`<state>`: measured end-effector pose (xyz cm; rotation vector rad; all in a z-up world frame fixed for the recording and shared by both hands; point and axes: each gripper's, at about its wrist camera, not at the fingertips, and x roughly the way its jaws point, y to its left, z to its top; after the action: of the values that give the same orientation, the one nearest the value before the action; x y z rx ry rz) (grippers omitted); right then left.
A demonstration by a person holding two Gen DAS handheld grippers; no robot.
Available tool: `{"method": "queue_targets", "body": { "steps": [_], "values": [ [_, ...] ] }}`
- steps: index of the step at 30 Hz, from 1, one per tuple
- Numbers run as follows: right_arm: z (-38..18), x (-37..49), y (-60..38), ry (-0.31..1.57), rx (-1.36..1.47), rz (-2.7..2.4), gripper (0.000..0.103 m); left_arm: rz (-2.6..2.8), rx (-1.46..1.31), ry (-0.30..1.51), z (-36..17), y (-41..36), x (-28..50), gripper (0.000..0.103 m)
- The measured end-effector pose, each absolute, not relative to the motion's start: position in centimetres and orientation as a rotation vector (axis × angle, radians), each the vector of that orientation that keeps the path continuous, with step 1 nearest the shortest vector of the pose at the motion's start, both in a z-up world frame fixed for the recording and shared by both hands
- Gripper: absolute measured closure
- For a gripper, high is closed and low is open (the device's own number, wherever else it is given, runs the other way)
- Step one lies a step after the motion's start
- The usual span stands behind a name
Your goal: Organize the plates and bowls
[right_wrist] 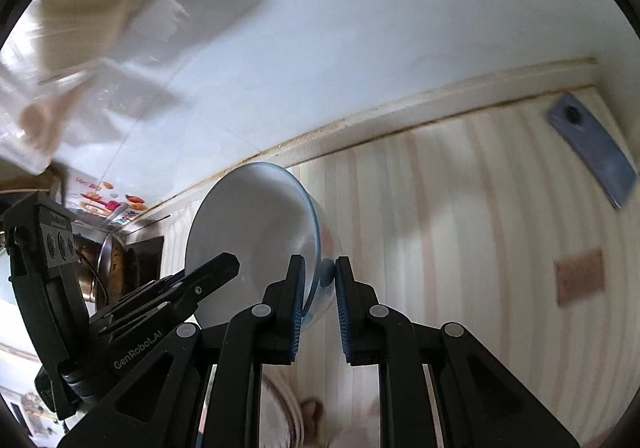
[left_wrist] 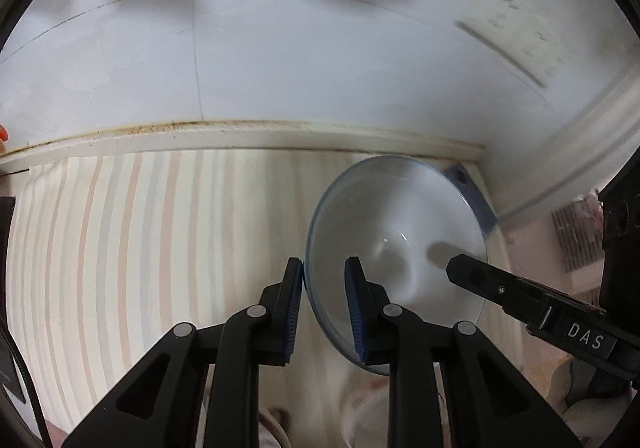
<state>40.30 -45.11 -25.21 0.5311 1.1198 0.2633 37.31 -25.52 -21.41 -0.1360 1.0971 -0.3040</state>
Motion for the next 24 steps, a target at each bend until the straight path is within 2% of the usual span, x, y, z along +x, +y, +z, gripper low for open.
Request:
{"method": "queue_targets", "body": {
  "steps": [10,16,24],
  "values": [
    [-23.0,28.1,-48.4,1.090,0.548,0.200,0.086,-0.392,-0.079,1.118,-21.2,-28.5,28.9,0.084],
    [-25.1,23.8,-49.0,1.124,0.573,0.175,0.086,-0.419,-0.045,1.174,-23.9,-29.5,26.6,0.084],
    [-29.8,22.3,-49.5,1.188,0.610,0.137,0.086,-0.412,0.044,1.254,-27.6,-31.3,26.0,0.084]
  ]
}}
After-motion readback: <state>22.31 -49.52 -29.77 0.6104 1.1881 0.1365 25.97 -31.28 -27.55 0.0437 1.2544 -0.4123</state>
